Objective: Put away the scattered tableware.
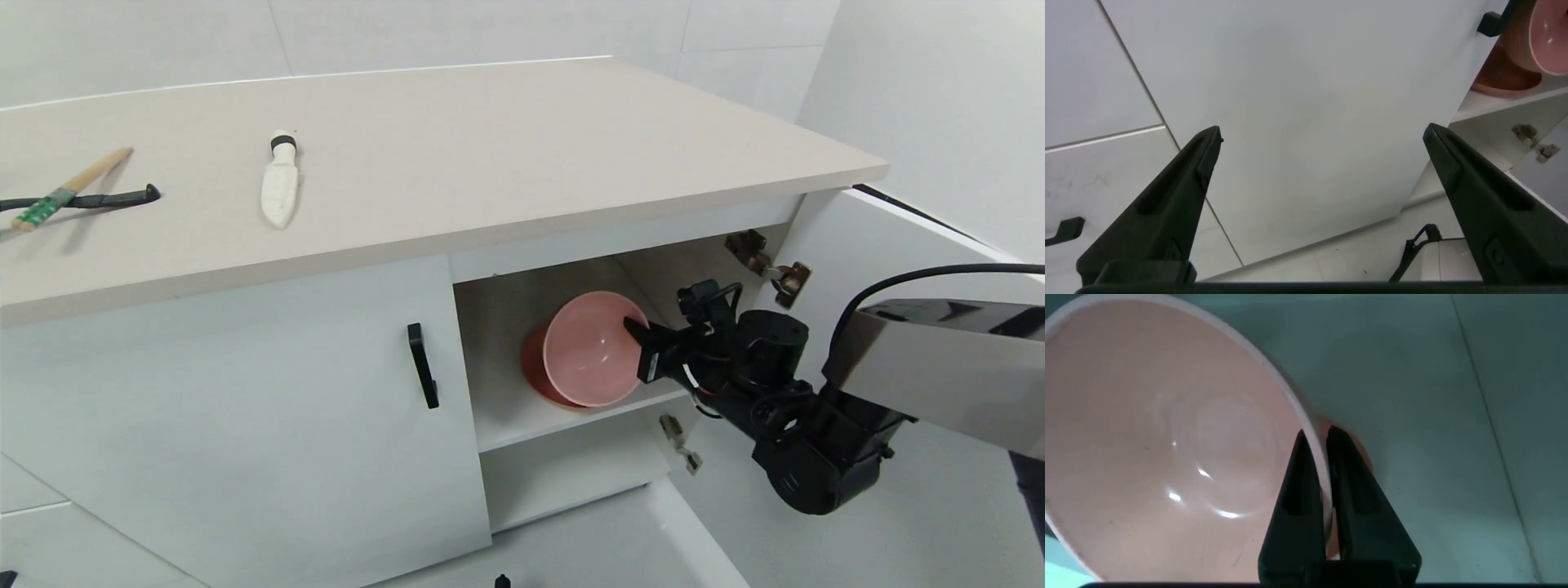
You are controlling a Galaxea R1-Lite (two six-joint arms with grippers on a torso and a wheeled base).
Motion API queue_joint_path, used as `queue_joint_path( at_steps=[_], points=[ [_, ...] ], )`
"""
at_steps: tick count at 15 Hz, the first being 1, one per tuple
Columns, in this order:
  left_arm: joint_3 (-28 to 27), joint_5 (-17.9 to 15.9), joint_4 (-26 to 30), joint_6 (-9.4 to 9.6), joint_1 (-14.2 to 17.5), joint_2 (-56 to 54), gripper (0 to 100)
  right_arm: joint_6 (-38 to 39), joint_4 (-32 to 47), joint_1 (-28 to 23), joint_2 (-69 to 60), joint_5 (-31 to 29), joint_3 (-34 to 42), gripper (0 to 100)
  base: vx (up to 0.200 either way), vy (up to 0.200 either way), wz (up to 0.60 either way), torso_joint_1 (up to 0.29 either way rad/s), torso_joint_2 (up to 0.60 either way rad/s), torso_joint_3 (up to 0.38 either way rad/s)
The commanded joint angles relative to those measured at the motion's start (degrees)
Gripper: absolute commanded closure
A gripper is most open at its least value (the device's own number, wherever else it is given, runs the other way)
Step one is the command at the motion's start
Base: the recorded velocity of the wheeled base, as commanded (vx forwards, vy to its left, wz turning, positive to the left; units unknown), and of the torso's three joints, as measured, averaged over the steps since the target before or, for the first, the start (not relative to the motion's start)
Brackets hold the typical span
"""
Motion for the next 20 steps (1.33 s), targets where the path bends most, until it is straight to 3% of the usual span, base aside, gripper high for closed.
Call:
queue_joint_path(
  at_steps=[1, 4, 12, 20],
  points=[
    [0.07, -0.02, -0.01, -0.12, 0.02, 0.26, 0, -0.25, 5.61, 0.05, 0.24, 0.02, -4.96, 100, 0.0, 0.0, 0.0, 0.0, 0.0, 0.0],
    [-0.01, -0.11, -0.01, -0.03, 0.02, 0.26, 0, -0.34, 12.64, -0.39, 0.77, -0.07, -10.41, 100, 0.0, 0.0, 0.0, 0.0, 0.0, 0.0],
    [-0.01, -0.11, -0.01, -0.12, 0.02, 0.26, 0, -0.42, 19.76, -1.62, 6.74, -0.16, -21.74, 100, 0.0, 0.0, 0.0, 0.0, 0.0, 0.0],
    [0.07, -0.11, -0.01, -0.21, -0.07, 0.26, 0, -2.71, 19.59, -1.53, 7.97, -0.6, -19.9, 100, 0.0, 0.0, 0.0, 0.0, 0.0, 0.0]
  ],
)
